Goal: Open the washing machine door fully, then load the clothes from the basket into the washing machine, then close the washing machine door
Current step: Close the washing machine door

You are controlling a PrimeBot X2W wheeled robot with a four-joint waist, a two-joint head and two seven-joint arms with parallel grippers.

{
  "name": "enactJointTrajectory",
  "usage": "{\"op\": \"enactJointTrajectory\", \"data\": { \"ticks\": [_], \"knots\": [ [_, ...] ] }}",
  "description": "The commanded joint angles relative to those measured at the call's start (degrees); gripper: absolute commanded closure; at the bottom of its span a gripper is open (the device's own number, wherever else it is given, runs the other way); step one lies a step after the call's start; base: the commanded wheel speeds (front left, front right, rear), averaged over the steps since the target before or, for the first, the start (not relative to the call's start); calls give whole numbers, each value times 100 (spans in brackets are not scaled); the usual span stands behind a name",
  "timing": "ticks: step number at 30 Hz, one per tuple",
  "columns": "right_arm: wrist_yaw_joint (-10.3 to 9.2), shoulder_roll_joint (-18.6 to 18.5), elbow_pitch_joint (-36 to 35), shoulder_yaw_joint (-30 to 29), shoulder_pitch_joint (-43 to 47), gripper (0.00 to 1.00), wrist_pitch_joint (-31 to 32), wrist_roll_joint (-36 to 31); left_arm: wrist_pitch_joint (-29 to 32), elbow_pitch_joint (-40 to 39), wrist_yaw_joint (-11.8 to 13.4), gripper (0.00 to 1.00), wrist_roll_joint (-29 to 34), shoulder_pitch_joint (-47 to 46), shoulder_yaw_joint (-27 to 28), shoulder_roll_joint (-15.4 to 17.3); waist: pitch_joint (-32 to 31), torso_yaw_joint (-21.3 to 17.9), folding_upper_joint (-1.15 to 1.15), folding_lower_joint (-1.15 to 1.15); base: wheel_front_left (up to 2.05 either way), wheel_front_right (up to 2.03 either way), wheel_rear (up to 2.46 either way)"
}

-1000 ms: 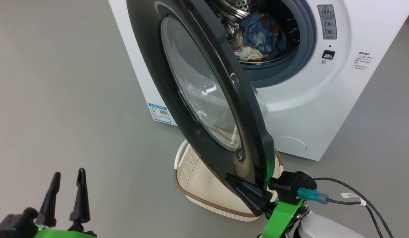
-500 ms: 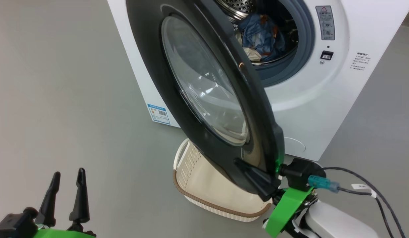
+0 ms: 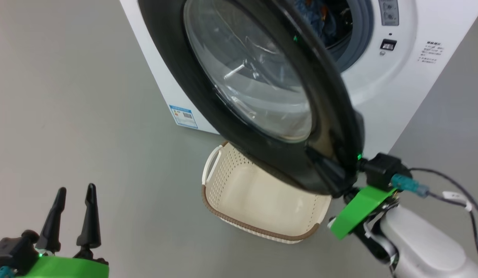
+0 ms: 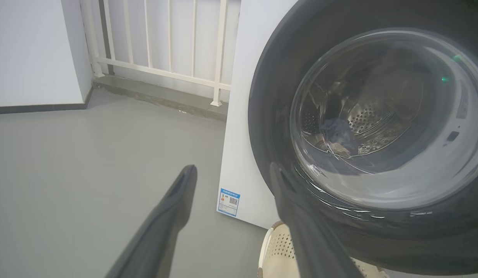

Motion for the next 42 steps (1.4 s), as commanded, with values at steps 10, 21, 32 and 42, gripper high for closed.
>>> {"op": "enactJointTrajectory", "data": {
  "ticks": [10,21,32,42],
  "knots": [
    [24,-255,229,-554,-563,100,-46,-195,-37,-198,-20,0,-163,-458,98,284,513,112,0,0,0,0,0],
    [24,-364,580,-1217,-1148,100,-46,-288,-37,-212,-20,0,-262,-735,-74,337,1043,229,0,0,0,0,0],
    [24,-408,689,-1712,-1741,100,-46,-508,-37,-235,-20,0,-329,-932,-124,409,1412,251,0,0,0,0,0],
    [24,-517,532,-2242,-2160,100,-46,-743,-37,-236,-20,0,-345,-1038,-149,395,1585,277,0,0,0,0,0]
  ]
}}
